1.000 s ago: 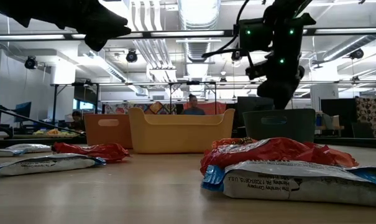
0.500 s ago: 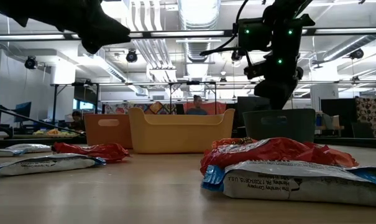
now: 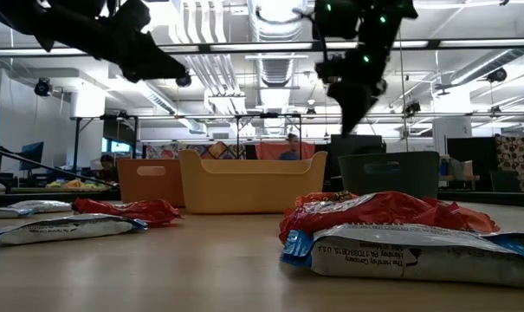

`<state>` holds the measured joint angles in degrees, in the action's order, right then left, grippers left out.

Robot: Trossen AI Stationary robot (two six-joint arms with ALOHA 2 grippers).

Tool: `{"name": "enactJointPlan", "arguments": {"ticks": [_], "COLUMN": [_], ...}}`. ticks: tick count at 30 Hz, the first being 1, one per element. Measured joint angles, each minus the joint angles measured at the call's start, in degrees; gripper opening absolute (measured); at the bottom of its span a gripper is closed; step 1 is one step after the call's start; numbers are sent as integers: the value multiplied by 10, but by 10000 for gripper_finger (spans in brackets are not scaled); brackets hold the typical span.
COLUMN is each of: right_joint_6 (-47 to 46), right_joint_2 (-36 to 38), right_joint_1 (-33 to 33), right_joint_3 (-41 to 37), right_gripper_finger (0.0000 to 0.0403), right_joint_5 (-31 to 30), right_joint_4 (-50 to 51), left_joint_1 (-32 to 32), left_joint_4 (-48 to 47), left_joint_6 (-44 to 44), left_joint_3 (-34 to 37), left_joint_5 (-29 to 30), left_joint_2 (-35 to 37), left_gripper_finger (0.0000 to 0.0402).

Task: Sort candy
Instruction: Put the white chocolate into the blue bin

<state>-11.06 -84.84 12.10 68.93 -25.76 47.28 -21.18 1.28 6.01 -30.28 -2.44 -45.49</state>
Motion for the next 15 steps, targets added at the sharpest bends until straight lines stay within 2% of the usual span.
{"name": "enactJointPlan", "arguments": {"ticks": [3, 8, 15], "right_joint_6": [26, 56, 100], "right_joint_2": [3, 5, 12], "right_joint_1": [1, 15, 109], "right_joint_3": [12, 12, 12], "right_gripper_finger": [141, 132, 128], "right_joint_5": [50, 137, 206], "right_joint_4": [-31, -48, -116], "left_joint_1": [-29, -76, -156], "left_joint_4": [-16, -51, -57], "left_joint_6": [-9, 1, 32], "left_joint_3": [0, 0, -18], "left_joint_5": [-41, -46, -73], "left_joint_2": [-16, -41, -78], "left_gripper_finger": [113, 113, 113]}}
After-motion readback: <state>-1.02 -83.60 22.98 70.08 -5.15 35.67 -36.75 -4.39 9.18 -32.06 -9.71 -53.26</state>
